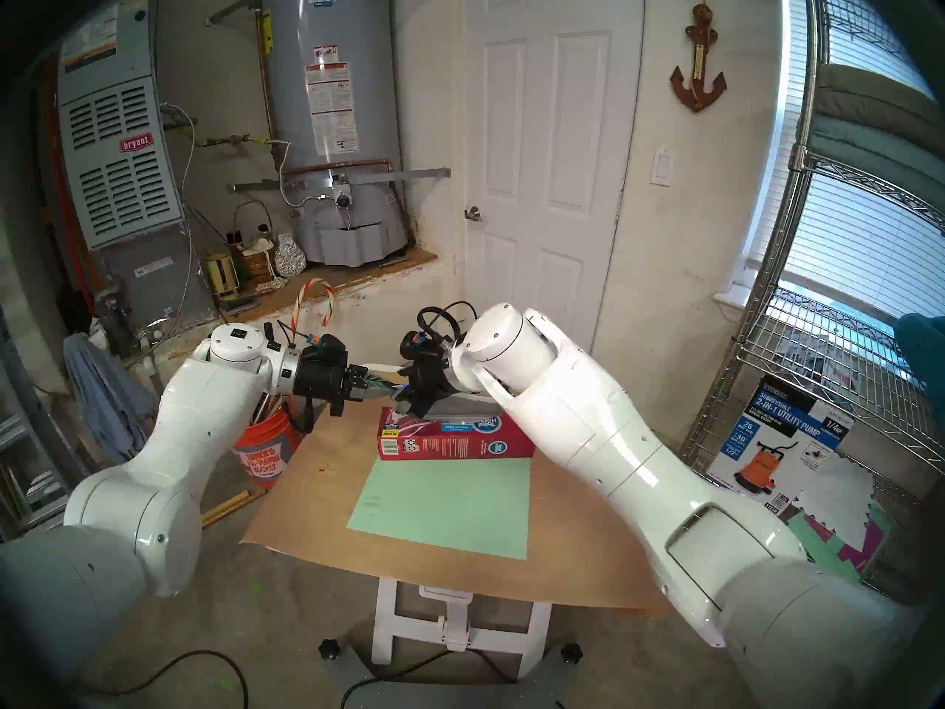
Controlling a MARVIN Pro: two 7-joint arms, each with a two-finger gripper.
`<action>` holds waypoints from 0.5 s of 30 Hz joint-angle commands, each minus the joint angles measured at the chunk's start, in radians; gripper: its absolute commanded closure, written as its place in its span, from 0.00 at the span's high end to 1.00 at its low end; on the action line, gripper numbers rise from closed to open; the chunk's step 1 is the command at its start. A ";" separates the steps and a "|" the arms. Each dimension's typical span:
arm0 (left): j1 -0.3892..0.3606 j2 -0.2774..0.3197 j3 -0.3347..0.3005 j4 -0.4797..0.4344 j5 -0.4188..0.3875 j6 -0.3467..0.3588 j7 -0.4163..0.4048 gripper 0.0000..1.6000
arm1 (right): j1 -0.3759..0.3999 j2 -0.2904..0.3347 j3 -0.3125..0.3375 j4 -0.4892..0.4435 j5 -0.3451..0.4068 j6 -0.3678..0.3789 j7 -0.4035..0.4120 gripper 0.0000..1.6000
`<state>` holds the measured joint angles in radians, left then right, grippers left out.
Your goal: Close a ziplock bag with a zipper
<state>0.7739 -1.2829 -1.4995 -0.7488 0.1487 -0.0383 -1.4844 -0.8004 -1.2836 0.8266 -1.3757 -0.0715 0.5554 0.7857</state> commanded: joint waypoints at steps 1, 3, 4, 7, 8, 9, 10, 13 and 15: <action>-0.037 0.007 -0.005 0.001 -0.008 0.001 0.001 0.00 | 0.020 -0.012 0.000 -0.002 -0.004 -0.016 -0.001 0.67; -0.038 0.007 -0.005 0.003 -0.008 0.000 0.001 0.00 | 0.020 -0.013 0.001 -0.001 -0.006 -0.017 0.000 0.64; -0.039 0.007 -0.005 0.005 -0.008 -0.001 0.001 0.00 | 0.020 -0.014 0.002 0.000 -0.007 -0.017 0.001 0.60; -0.042 0.006 -0.004 0.014 -0.009 -0.006 0.001 0.00 | 0.018 -0.016 0.003 0.002 -0.009 -0.020 0.002 0.54; -0.043 0.006 -0.004 0.017 -0.009 -0.007 0.001 0.00 | 0.017 -0.017 0.004 0.002 -0.010 -0.021 0.001 0.53; -0.045 0.005 -0.003 0.020 -0.008 -0.009 0.001 0.00 | 0.016 -0.018 0.004 0.002 -0.010 -0.022 0.000 0.51; -0.045 0.005 -0.003 0.021 -0.008 -0.009 0.001 0.00 | 0.016 -0.019 0.005 0.002 -0.010 -0.021 0.000 0.49; -0.049 0.004 -0.002 0.028 -0.008 -0.012 0.001 0.00 | 0.013 -0.025 0.007 0.004 -0.011 -0.022 -0.003 0.50; -0.051 0.004 -0.001 0.032 -0.008 -0.014 0.001 0.00 | 0.013 -0.028 0.006 0.007 -0.013 -0.023 -0.006 0.50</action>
<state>0.7595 -1.2766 -1.4992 -0.7228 0.1491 -0.0488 -1.4844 -0.8012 -1.2877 0.8272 -1.3625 -0.0876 0.5410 0.7894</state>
